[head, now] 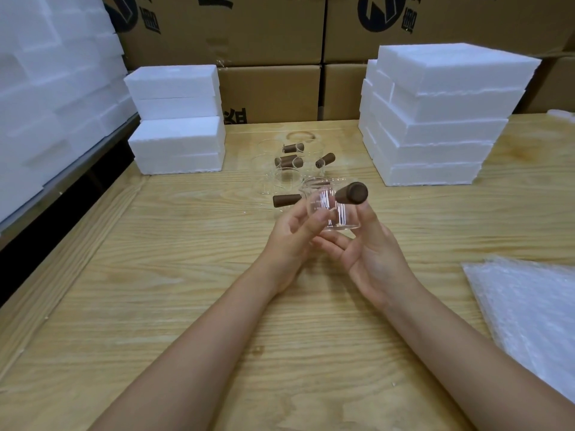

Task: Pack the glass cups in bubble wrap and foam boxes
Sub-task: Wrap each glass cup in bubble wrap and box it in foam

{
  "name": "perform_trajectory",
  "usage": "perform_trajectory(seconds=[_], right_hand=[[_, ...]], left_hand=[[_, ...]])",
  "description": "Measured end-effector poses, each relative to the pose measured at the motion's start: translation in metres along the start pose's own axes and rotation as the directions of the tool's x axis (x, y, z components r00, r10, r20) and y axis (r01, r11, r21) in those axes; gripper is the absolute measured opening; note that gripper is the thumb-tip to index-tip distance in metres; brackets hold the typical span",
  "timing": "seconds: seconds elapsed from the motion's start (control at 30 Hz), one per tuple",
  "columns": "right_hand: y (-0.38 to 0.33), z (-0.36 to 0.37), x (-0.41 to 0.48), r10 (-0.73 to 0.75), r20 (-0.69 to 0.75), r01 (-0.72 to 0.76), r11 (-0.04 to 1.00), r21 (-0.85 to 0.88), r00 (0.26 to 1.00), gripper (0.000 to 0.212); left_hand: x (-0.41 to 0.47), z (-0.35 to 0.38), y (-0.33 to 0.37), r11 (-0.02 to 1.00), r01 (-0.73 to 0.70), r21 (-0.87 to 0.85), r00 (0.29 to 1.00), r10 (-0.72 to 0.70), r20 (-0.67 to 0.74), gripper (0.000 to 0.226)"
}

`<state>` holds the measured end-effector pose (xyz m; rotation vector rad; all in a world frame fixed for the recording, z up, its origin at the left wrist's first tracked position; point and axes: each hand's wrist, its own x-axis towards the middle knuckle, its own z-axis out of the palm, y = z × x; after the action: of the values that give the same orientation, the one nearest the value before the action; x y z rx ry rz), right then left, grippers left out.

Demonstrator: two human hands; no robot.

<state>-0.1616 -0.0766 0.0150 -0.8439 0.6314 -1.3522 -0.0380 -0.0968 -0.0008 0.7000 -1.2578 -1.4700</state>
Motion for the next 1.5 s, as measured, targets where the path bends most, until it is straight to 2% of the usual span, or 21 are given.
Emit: perform_trajectory(seconds=[0.07, 0.13, 0.2, 0.27, 0.33, 0.47, 0.53, 0.57, 0.6, 0.63, 0.73, 0.87, 0.93, 1.0, 1.07, 1.13, 1.2, 1.27, 1.33, 1.43, 1.5], right_hand=[[0.001, 0.000, 0.000, -0.034, -0.024, 0.033, 0.998, -0.062, 0.999, 0.055], [0.002, -0.001, 0.001, -0.123, -0.096, 0.100, 0.972, -0.212, 0.988, 0.046], [0.003, -0.003, -0.001, -0.304, -0.140, 0.210, 0.862, -0.461, 0.942, 0.040], [0.002, -0.007, -0.004, -0.515, -0.085, 0.356, 0.692, -0.628, 0.853, 0.032], [-0.002, -0.014, -0.007, -0.658, 0.082, 0.504, 0.484, -0.715, 0.749, 0.030], [-0.009, -0.024, -0.009, -0.686, 0.474, 0.645, -0.009, -0.764, 0.552, 0.024], [-0.011, -0.024, -0.007, -0.704, 0.529, 0.619, -0.160, -0.769, 0.474, 0.013], [-0.011, -0.024, -0.005, -0.719, 0.521, 0.593, -0.188, -0.783, 0.460, 0.012], [-0.011, -0.023, -0.004, -0.740, 0.487, 0.570, -0.171, -0.804, 0.465, 0.016], [-0.011, -0.021, -0.004, -0.762, 0.422, 0.554, -0.100, -0.826, 0.491, 0.022], [-0.011, -0.018, -0.003, -0.762, 0.176, 0.494, 0.210, -0.844, 0.624, 0.032], [-0.009, -0.016, 0.000, -0.640, -0.096, 0.323, 0.505, -0.800, 0.763, 0.035], [-0.010, -0.018, 0.005, -0.503, -0.230, 0.172, 0.632, -0.756, 0.833, 0.038], [-0.013, -0.019, 0.009, -0.257, -0.363, -0.020, 0.793, -0.609, 0.896, 0.036], [-0.016, -0.021, 0.009, -0.060, -0.411, -0.161, 0.861, -0.482, 0.910, 0.038], [-0.016, -0.022, 0.008, -0.065, -0.402, -0.155, 0.858, -0.489, 0.913, 0.044], [-0.013, -0.020, 0.006, -0.215, -0.349, -0.031, 0.812, -0.582, 0.912, 0.053], [-0.012, -0.017, 0.002, -0.400, -0.255, 0.115, 0.701, -0.704, 0.880, 0.056], [-0.012, -0.017, -0.001, -0.538, -0.160, 0.232, 0.587, -0.775, 0.828, 0.047], [-0.015, -0.017, -0.004, -0.631, -0.006, 0.358, 0.448, -0.819, 0.776, 0.038], [-0.017, -0.015, -0.005, -0.680, 0.156, 0.427, 0.251, -0.869, 0.717, 0.038]], left_hand=[[0.000, -0.001, 0.000, 1.000, -0.015, -0.008, 1.000, 0.015, -0.010, 0.045], [0.000, -0.002, 0.000, 1.000, -0.025, -0.005, 0.999, 0.025, -0.048, 0.049], [0.000, -0.003, 0.000, 0.999, -0.035, 0.030, 0.994, 0.038, -0.106, 0.059], [0.000, -0.002, 0.000, 0.997, -0.056, 0.061, 0.989, 0.063, -0.134, 0.061], [0.001, -0.001, 0.000, 0.996, -0.066, 0.063, 0.989, 0.074, -0.131, 0.060], [0.000, 0.003, 0.000, 0.993, -0.090, 0.072, 0.987, 0.099, -0.125, 0.060], [-0.001, 0.006, -0.001, 0.985, -0.110, 0.132, 0.984, 0.127, -0.128, 0.061], [-0.002, 0.009, -0.001, 0.980, -0.114, 0.164, 0.981, 0.137, -0.136, 0.062], [-0.003, 0.012, -0.001, 0.973, -0.116, 0.198, 0.977, 0.147, -0.154, 0.064], [-0.004, 0.015, -0.002, 0.965, -0.124, 0.233, 0.969, 0.168, -0.180, 0.066], [-0.006, 0.020, -0.005, 0.919, -0.208, 0.335, 0.929, 0.293, -0.228, 0.067], [-0.005, 0.016, -0.009, 0.770, -0.358, 0.528, 0.841, 0.511, -0.176, 0.068], [-0.004, 0.010, -0.010, 0.631, -0.414, 0.656, 0.780, 0.617, -0.102, 0.074], [-0.003, 0.006, -0.012, 0.496, -0.447, 0.744, 0.739, 0.674, -0.006, 0.077], [-0.002, 0.004, -0.013, 0.432, -0.489, 0.758, 0.722, 0.688, 0.073, 0.078], [-0.002, 0.005, -0.013, 0.425, -0.498, 0.756, 0.722, 0.686, 0.090, 0.079], [-0.004, 0.007, -0.013, 0.457, -0.453, 0.766, 0.736, 0.677, 0.032, 0.079], [-0.006, 0.012, -0.011, 0.516, -0.385, 0.765, 0.753, 0.656, -0.063, 0.078], [-0.008, 0.019, -0.006, 0.624, -0.315, 0.715, 0.792, 0.588, -0.164, 0.075], [-0.009, 0.022, -0.003, 0.797, -0.203, 0.569, 0.870, 0.413, -0.269, 0.067], [-0.007, 0.021, -0.001, 0.884, -0.140, 0.445, 0.913, 0.289, -0.287, 0.066]])
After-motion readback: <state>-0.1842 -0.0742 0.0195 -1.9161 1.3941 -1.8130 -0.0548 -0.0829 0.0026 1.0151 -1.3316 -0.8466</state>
